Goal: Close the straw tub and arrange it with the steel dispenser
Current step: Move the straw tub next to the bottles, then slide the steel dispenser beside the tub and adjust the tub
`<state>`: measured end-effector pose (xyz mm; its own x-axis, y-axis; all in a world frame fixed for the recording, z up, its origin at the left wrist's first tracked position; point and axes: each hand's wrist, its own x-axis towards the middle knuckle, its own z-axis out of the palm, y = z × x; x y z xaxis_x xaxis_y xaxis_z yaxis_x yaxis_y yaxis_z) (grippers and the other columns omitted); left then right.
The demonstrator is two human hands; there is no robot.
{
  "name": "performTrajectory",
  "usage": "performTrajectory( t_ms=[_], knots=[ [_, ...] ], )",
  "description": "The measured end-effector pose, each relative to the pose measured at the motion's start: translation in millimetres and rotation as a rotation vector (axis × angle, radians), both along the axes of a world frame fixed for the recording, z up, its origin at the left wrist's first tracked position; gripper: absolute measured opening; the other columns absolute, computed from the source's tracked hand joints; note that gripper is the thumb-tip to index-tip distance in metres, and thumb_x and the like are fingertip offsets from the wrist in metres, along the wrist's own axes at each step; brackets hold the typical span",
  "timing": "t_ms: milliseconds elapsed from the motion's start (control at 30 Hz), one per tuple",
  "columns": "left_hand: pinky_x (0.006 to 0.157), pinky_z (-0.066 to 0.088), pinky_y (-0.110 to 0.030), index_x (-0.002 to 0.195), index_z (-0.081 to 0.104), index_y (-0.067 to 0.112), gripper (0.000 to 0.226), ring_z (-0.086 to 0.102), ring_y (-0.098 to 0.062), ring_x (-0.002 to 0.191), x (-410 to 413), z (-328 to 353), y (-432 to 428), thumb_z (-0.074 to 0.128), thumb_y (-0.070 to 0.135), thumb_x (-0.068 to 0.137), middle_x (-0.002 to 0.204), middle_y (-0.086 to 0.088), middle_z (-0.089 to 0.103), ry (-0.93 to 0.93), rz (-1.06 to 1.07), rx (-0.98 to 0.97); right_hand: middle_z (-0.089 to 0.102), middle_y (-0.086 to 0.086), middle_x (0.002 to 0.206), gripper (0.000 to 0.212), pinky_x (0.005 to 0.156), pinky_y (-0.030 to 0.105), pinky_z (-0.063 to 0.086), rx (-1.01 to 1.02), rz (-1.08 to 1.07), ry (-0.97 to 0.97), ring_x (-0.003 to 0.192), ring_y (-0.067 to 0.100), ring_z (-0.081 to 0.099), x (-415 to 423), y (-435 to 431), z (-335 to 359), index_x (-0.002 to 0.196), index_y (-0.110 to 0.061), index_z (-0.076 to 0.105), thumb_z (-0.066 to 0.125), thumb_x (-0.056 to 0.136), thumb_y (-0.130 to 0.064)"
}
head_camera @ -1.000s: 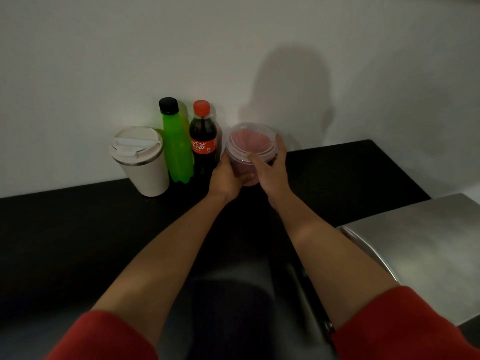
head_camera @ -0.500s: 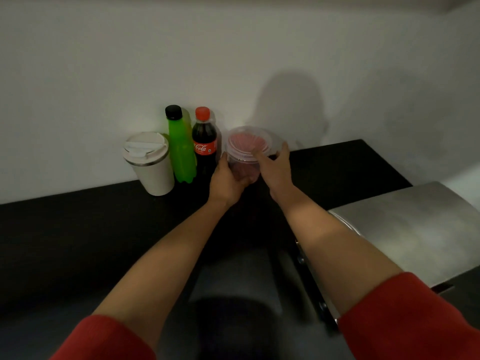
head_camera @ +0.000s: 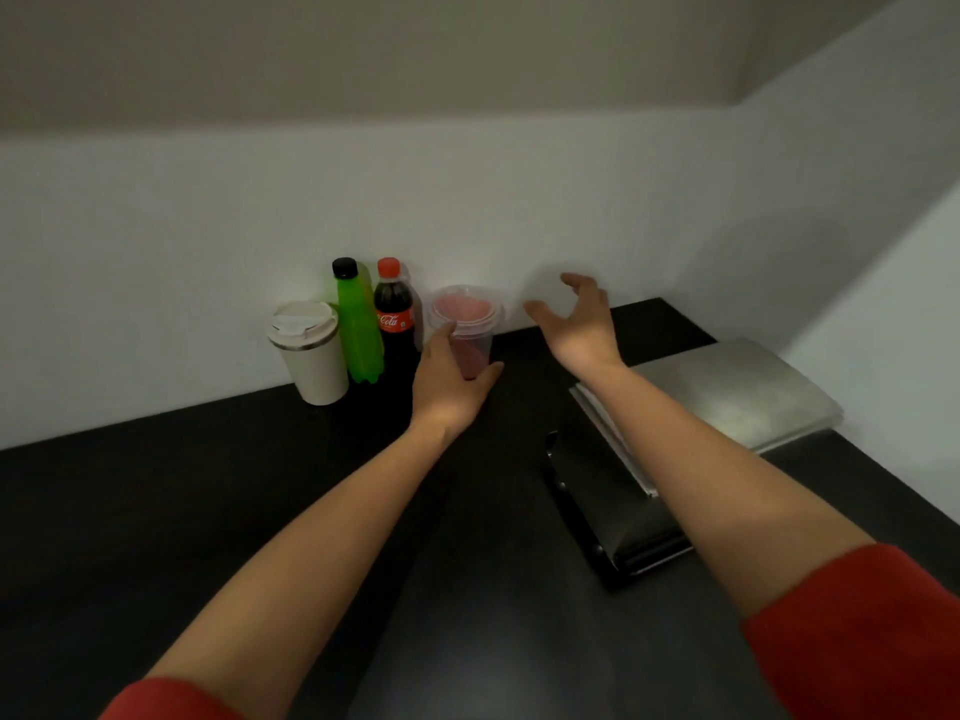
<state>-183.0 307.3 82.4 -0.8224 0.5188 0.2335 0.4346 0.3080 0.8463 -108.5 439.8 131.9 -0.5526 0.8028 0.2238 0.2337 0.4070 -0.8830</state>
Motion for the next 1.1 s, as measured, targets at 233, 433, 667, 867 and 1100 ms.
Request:
performTrajectory(
  t_ms=[233,433,667,867,1100],
  knots=[
    [0.091,0.040,-0.025,0.135,0.039,0.016,0.064,0.048,-0.022,0.124,59.6,11.6,3.8,0.065,0.042,0.082,0.136,-0.008,0.050,0.099,-0.088,0.023,0.040,0.011,0.139,0.057,0.107,0.041,0.034,0.177,0.034,-0.095,0.131,0.026,0.036,73.7,15.6,15.2,0.134,-0.019,0.043,0.060,0.084,-0.040],
    [0.098,0.035,-0.026,0.138,0.039,0.021,0.067,0.041,-0.013,0.128,114.0,13.0,15.6,0.059,0.052,0.082,0.141,0.000,0.045,0.053,-0.126,0.097,0.042,0.010,0.140,0.055,0.108,0.039,0.028,0.268,0.072,-0.127,0.132,0.027,0.033,134.5,44.1,12.7,0.136,-0.018,0.045,0.051,0.089,-0.046],
    [0.102,0.035,-0.028,0.141,0.034,0.024,0.084,0.039,-0.011,0.130,174.3,-2.0,21.8,0.060,0.065,0.072,0.143,0.002,0.042,-0.021,-0.047,0.171,0.041,0.008,0.139,0.062,0.108,0.044,0.031,0.354,0.119,-0.125,0.130,0.024,0.036,202.6,88.0,2.4,0.136,-0.018,0.042,0.052,0.086,-0.052],
    [0.107,0.038,-0.040,0.142,0.026,0.031,0.100,0.038,-0.010,0.129,216.1,-25.5,23.8,0.077,0.057,0.060,0.143,0.006,0.035,-0.024,0.023,0.173,0.028,0.008,0.148,0.089,0.109,0.044,0.030,0.253,0.123,-0.103,0.136,0.023,0.029,254.7,118.8,-25.4,0.145,-0.019,0.022,0.058,0.075,-0.063],
    [0.111,0.032,-0.043,0.146,0.007,0.032,0.121,0.029,-0.018,0.138,236.1,-47.9,23.7,0.086,0.043,0.055,0.153,0.000,0.024,-0.108,0.097,0.091,0.020,0.008,0.154,0.110,0.112,0.047,0.025,0.060,0.169,-0.166,0.140,0.026,0.022,283.7,138.0,-62.5,0.147,-0.021,0.012,0.071,0.063,-0.061]
  ],
)
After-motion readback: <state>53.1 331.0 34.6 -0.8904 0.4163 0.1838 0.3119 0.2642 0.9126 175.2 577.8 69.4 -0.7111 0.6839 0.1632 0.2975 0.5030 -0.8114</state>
